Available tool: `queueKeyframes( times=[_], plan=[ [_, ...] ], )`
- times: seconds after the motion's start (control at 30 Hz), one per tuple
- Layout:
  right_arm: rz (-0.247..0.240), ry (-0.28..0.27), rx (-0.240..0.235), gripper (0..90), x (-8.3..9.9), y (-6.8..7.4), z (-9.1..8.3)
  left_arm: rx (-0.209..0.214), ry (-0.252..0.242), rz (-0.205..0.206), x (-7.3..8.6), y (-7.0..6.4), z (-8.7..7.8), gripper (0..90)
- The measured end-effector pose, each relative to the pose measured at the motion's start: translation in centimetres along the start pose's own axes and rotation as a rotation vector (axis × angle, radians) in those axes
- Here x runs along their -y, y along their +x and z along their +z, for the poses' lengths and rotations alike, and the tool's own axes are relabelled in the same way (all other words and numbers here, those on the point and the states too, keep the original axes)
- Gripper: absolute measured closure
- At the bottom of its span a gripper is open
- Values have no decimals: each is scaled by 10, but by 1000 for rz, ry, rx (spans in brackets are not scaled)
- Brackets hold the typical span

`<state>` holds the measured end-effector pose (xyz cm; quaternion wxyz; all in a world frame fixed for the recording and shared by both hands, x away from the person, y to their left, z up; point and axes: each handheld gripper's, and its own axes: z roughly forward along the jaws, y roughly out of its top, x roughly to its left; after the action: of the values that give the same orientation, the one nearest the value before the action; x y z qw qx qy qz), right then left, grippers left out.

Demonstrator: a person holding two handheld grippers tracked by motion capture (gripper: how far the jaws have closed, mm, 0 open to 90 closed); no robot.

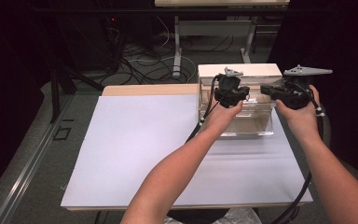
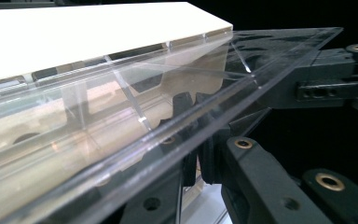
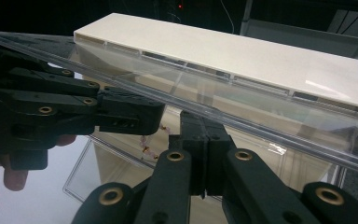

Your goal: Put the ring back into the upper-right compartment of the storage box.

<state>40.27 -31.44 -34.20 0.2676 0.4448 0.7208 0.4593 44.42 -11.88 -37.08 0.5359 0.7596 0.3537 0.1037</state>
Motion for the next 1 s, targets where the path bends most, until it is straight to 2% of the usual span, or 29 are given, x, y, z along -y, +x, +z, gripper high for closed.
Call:
queueKeyframes(
  times=[0.33,0.5,0.57,1.0],
  plan=[
    [2,-5,-2,900,0,1,2,-16,6,12,2,0,6,881],
    [-1,0,-4,900,0,1,2,-7,10,14,2,0,7,870],
    [-8,3,-3,900,0,1,1,12,6,6,2,0,6,830],
    [1,0,-4,900,2,2,1,18,2,11,3,0,-8,685]
  ],
)
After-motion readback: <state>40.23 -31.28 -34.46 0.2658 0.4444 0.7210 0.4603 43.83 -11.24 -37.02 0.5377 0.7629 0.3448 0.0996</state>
